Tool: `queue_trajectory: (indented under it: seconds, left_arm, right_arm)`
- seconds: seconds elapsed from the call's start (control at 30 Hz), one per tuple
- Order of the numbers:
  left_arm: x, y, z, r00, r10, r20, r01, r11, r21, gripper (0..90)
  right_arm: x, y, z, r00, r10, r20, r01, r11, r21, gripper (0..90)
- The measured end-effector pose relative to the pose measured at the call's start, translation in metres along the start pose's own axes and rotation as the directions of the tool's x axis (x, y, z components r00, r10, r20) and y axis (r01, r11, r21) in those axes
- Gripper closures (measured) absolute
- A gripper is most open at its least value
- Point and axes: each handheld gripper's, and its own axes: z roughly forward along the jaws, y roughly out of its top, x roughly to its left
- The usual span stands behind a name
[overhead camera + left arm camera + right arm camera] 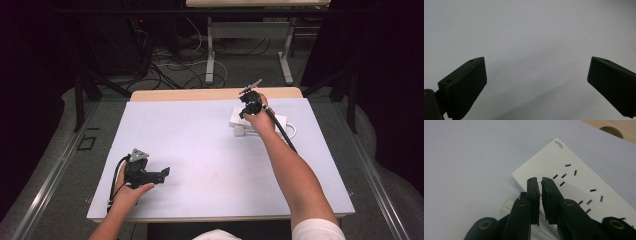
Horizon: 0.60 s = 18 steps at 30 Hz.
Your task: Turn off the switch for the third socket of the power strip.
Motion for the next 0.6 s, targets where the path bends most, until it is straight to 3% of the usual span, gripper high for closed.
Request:
queue_trajectory:
  seconds: [0.53, 0.6]
  left_arm:
    - [-0.001, 0.0, 0.0, 1.0, -0.007, 0.003, 0.007, 1.0, -0.001, 2.7]
    - [0.0, 0.0, 0.0, 1.0, -0.006, 0.003, 0.006, 1.0, 0.0, 2.7]
  right_arm:
    - [0.002, -0.001, 0.015, 1.0, -0.005, 0.006, 0.005, 1.0, 0.023, 90.0]
    - [0.002, -0.001, 0.018, 0.9999, 0.003, -0.013, -0.003, 1.0, 0.013, 90.0]
